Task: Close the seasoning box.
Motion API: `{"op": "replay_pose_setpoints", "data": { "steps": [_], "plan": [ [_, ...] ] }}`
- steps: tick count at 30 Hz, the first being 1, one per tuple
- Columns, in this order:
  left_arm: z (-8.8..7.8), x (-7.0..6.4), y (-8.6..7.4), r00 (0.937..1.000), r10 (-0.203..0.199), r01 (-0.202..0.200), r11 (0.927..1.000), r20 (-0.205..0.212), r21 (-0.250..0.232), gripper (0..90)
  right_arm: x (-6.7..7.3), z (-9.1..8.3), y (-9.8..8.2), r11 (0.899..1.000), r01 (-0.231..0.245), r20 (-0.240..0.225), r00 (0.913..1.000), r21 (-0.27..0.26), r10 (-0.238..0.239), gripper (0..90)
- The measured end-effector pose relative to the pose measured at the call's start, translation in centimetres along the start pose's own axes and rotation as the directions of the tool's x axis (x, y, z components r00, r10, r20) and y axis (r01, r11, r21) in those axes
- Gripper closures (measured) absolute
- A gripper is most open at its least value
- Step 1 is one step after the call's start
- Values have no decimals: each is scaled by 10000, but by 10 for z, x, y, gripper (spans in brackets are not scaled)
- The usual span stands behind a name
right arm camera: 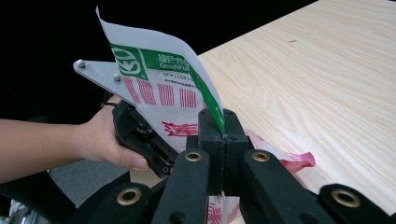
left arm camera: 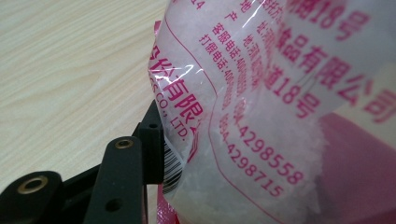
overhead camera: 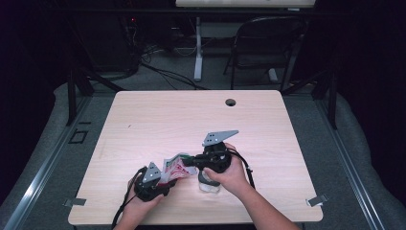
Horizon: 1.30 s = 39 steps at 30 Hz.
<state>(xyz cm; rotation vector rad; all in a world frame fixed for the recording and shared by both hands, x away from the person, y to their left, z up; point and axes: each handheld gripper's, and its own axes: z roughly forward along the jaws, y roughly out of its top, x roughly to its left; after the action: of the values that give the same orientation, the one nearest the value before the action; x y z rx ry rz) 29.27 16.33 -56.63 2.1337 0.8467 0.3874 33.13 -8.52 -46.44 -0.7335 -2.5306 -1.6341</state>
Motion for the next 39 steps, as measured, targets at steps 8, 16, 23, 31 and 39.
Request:
{"op": "replay_pose_setpoints", "data": {
  "steps": [8,16,23,31,39],
  "plan": [
    [2,-2,4,9998,213,-213,9998,-7,56,537,0,-6,-2,10000,73,72,9999,-54,-73,900],
    [3,-3,9,9991,340,-339,9994,-260,59,545,-4,-12,-5,9998,-59,9,10000,-212,60,853],
    [0,3,12,9978,214,-220,9997,-621,-92,552,-7,-19,-8,9983,-256,147,9995,-520,264,741],
    [-5,6,19,9934,349,-375,9991,-1095,-221,552,-7,-36,-15,9945,-277,437,9985,-1009,322,712],
    [-5,5,27,9868,788,-827,9963,-1416,-222,553,-9,-51,-21,9894,-465,727,9957,-1374,569,715]
  ]
}}
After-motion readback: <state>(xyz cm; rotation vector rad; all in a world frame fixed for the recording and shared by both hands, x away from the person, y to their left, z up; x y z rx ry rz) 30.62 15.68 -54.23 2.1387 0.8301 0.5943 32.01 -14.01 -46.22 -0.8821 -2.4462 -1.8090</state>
